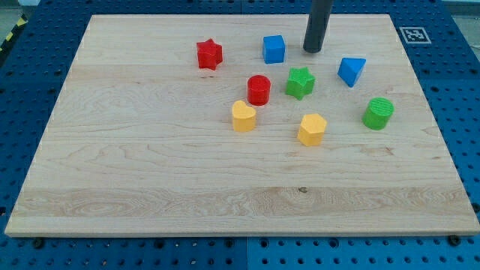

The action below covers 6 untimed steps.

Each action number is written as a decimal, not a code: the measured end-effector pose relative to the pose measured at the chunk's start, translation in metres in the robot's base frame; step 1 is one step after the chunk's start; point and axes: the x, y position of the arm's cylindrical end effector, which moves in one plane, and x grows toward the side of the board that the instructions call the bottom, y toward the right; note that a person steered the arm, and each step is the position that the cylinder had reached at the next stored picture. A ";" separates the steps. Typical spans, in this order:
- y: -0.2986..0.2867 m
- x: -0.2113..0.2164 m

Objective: Place the cube at the top of the red circle

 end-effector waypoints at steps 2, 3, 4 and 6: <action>-0.057 -0.027; -0.082 -0.023; -0.082 -0.011; -0.065 -0.002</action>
